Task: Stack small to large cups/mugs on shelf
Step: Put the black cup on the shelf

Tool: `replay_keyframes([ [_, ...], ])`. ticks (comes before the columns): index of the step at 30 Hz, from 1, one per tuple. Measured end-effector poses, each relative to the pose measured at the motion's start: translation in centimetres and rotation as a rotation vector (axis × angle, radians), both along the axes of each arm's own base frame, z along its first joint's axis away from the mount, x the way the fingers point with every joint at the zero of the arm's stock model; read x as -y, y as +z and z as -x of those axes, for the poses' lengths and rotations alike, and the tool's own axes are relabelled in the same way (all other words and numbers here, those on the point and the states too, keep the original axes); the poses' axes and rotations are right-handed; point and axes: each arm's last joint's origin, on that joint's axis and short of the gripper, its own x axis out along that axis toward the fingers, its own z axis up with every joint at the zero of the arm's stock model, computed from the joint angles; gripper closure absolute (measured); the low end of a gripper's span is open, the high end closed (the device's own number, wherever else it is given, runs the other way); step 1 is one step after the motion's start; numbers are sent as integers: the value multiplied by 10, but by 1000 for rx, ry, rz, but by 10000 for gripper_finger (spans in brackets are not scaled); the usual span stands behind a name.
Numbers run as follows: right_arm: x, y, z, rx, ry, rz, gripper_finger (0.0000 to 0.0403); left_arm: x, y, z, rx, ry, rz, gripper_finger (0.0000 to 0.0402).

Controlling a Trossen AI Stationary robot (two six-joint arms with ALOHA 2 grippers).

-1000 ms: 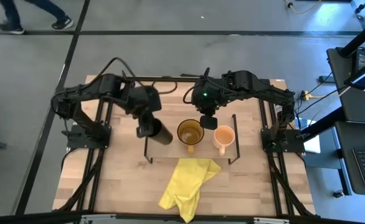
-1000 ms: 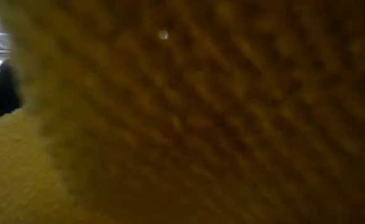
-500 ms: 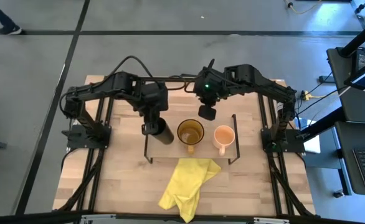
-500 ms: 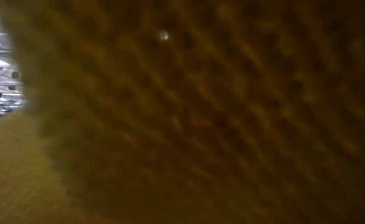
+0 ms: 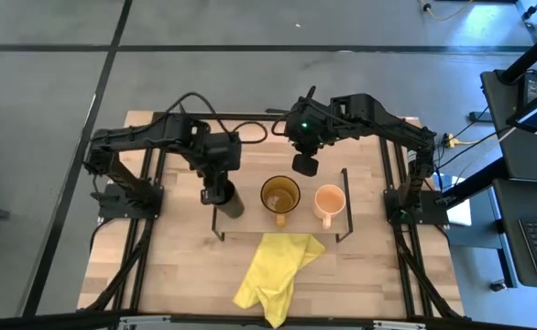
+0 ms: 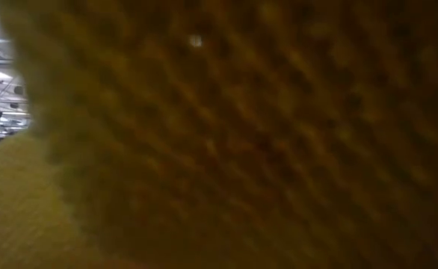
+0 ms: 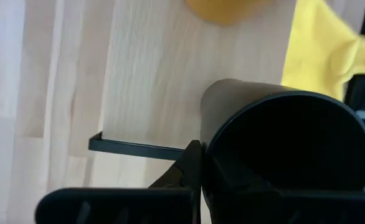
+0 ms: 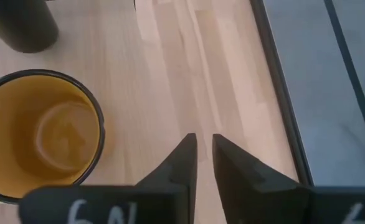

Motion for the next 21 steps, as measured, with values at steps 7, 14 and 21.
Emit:
replay_keyframes([
  [7, 0, 2, -3, 30, 16, 13, 350, -2, 11, 14, 47, 53, -33, 401],
  [14, 1, 2, -4, 40, 19, 16, 350, 0, 10, 13, 44, 51, -40, 402],
  [21, 1, 2, -4, 43, 6, 9, 350, -1, 7, 9, 33, 37, -74, 401],
])
